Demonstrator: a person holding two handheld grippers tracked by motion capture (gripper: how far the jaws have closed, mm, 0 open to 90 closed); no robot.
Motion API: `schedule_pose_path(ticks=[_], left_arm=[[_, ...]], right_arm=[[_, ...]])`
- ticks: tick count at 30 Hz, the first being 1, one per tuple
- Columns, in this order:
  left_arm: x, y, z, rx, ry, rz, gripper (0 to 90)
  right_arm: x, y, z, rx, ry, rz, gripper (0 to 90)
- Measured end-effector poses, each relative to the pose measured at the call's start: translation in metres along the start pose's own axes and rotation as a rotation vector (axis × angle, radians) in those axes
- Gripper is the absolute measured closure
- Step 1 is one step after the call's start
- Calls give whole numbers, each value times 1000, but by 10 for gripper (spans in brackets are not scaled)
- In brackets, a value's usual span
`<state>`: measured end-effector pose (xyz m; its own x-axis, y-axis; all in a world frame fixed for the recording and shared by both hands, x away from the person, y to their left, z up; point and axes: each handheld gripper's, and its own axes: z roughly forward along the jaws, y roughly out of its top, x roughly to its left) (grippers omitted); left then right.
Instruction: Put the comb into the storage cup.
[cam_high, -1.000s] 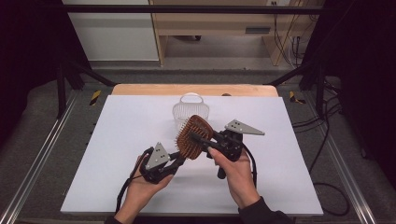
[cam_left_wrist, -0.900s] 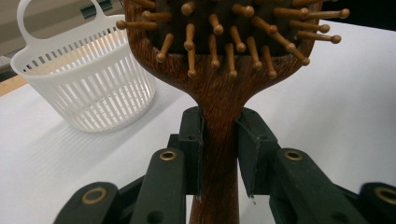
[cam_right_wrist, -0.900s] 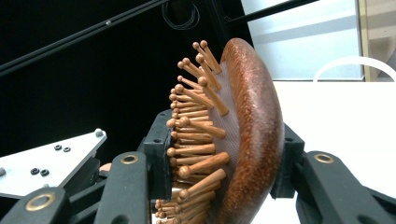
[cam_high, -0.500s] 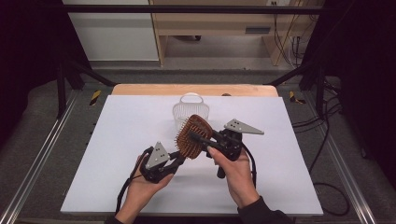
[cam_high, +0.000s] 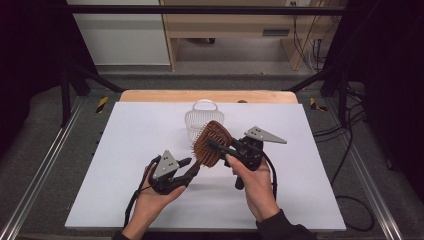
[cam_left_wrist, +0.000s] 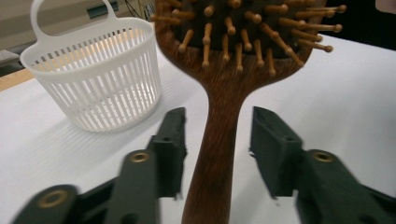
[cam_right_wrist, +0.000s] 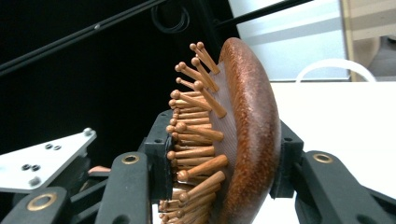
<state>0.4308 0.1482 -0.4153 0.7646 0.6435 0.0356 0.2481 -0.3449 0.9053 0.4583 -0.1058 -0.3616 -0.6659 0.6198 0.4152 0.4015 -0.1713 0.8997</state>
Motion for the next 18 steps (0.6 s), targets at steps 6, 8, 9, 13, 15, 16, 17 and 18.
schedule_pose_path(ticks=[6,8,9,13,15,16,17,18], left_arm=[[6,-4,-13,-47,20,-21,317],[9,-8,-18,-52,38,-23,233],[12,-10,-20,-54,44,-23,167],[22,-18,-33,-65,93,-51,77],[29,-21,-40,-83,114,-55,47],[36,-25,-49,-111,143,-61,47],[36,-25,-49,-111,143,-61,46],[40,-27,-53,-121,155,-65,46]], right_arm=[[-9,7,-7,-41,-33,29,534],[-13,11,-9,-58,-47,32,533],[-15,15,-11,-75,-58,40,532],[-17,21,-14,-89,-75,42,532],[-18,25,-15,-96,-82,41,531],[-19,27,-15,-96,-84,36,531],[-19,27,-15,-96,-84,36,531],[-18,28,-15,-98,-87,35,531]])
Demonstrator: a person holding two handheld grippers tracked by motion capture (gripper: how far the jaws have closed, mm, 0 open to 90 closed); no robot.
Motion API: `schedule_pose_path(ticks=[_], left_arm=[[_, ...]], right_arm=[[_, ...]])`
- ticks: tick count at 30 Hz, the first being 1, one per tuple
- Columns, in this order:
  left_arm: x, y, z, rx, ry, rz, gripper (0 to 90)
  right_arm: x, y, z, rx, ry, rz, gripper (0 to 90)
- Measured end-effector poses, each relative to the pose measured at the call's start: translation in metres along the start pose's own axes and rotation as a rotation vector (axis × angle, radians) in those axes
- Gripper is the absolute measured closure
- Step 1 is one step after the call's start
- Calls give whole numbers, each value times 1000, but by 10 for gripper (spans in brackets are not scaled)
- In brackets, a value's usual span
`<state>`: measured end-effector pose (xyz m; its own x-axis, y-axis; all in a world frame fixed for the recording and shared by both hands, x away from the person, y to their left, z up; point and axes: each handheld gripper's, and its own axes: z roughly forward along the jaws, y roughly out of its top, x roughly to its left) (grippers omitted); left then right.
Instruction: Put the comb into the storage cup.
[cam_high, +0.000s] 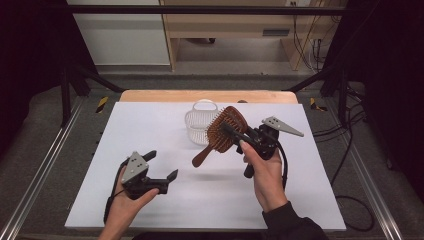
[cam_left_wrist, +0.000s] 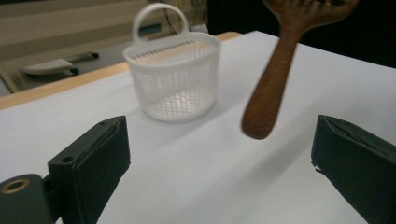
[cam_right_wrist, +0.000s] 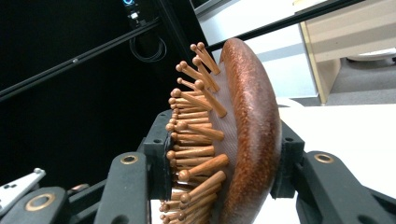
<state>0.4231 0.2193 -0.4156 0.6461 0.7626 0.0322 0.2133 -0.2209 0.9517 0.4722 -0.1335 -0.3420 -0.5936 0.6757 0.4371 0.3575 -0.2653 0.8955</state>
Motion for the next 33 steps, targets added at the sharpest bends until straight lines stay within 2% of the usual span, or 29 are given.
schedule_pose_path(ticks=[5,7,9,12,17,25,33], left_arm=[[26,-9,-19,-62,60,-54,41],[33,-12,-22,-68,75,-59,36],[39,-16,-26,-86,88,-85,34],[47,-23,-30,-85,109,-92,28],[52,-31,-38,-77,140,-106,27],[52,-35,-53,-75,147,-44,22],[62,-39,-56,-106,168,-80,22]], right_arm=[[0,7,1,-10,-6,-3,530],[1,9,2,-14,-7,-1,530],[2,11,3,-20,-9,-1,530],[4,15,5,-27,-11,1,529],[7,25,10,-58,-10,1,530],[12,39,18,-109,-2,-4,528],[9,51,33,-132,-13,1,528]])
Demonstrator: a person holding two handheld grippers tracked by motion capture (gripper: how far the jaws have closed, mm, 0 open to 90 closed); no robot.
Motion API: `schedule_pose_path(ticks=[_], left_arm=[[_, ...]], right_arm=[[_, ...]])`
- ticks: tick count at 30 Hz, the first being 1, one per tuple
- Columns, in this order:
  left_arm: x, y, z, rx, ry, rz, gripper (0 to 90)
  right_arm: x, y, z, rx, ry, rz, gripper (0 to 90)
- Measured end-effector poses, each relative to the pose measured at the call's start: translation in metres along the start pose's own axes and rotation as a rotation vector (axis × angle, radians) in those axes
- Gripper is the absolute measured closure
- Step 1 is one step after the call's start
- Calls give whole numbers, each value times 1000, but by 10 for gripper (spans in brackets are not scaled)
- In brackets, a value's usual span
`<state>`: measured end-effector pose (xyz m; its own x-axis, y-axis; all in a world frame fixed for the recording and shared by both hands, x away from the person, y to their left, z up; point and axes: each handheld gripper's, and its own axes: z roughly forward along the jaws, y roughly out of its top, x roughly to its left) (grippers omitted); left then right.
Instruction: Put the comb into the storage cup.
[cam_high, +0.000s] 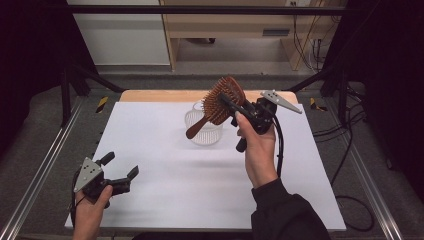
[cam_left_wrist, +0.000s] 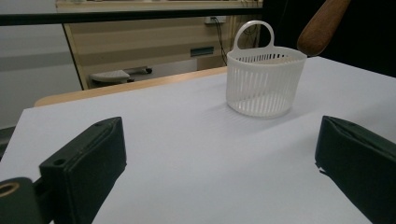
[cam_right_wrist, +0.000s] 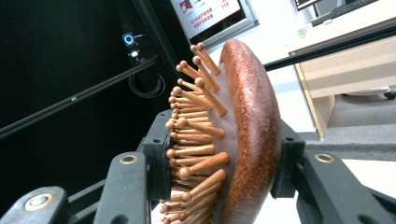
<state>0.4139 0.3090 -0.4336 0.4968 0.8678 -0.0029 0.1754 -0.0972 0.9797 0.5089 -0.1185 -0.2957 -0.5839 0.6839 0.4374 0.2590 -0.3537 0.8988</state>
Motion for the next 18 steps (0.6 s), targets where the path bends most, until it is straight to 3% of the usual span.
schedule_pose_path(ticks=[6,18], left_arm=[[1,-1,0,-2,1,-1,22],[3,-3,-1,-1,12,-11,21]], right_arm=[[-6,4,12,-14,-25,-9,528],[-16,13,16,-56,-49,7,527]])
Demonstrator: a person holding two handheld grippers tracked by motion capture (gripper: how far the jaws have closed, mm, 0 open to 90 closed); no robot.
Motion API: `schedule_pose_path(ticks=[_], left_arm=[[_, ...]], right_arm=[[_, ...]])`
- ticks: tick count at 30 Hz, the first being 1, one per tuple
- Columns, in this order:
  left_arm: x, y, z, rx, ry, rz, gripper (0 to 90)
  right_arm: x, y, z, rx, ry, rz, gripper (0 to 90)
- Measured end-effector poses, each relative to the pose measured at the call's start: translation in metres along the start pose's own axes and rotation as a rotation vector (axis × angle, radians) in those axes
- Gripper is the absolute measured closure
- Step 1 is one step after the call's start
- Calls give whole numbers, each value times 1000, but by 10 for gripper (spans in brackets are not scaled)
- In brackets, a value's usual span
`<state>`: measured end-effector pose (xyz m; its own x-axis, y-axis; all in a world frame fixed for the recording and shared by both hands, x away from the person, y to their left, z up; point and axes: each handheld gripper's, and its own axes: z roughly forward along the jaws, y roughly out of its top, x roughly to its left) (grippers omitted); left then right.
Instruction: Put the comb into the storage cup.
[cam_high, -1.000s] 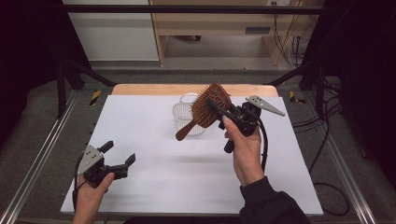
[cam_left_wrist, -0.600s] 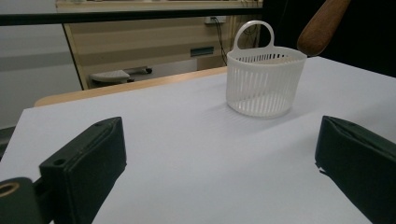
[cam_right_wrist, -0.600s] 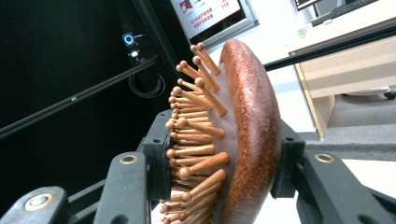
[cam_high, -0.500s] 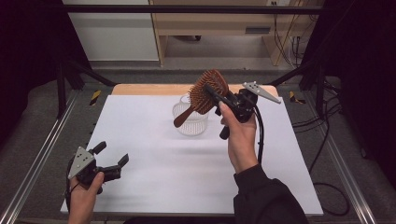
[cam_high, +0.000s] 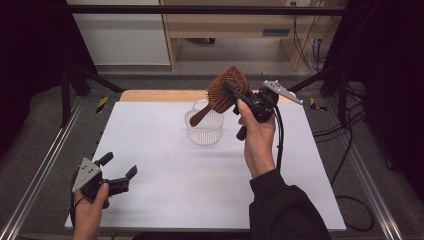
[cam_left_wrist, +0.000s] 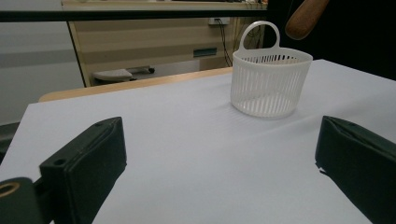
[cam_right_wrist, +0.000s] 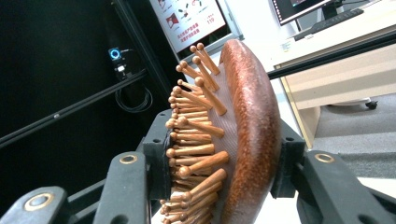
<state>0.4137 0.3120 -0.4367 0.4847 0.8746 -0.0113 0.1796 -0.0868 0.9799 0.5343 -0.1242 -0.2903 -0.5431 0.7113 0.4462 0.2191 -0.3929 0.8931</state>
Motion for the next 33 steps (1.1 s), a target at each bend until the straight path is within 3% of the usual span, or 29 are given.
schedule_pose_path(ticks=[15,33], left_arm=[[-3,-4,3,20,-4,6,22],[-2,-3,3,9,-5,1,21]], right_arm=[[-9,3,6,-20,-18,5,527],[-12,3,8,-35,-25,23,527]])
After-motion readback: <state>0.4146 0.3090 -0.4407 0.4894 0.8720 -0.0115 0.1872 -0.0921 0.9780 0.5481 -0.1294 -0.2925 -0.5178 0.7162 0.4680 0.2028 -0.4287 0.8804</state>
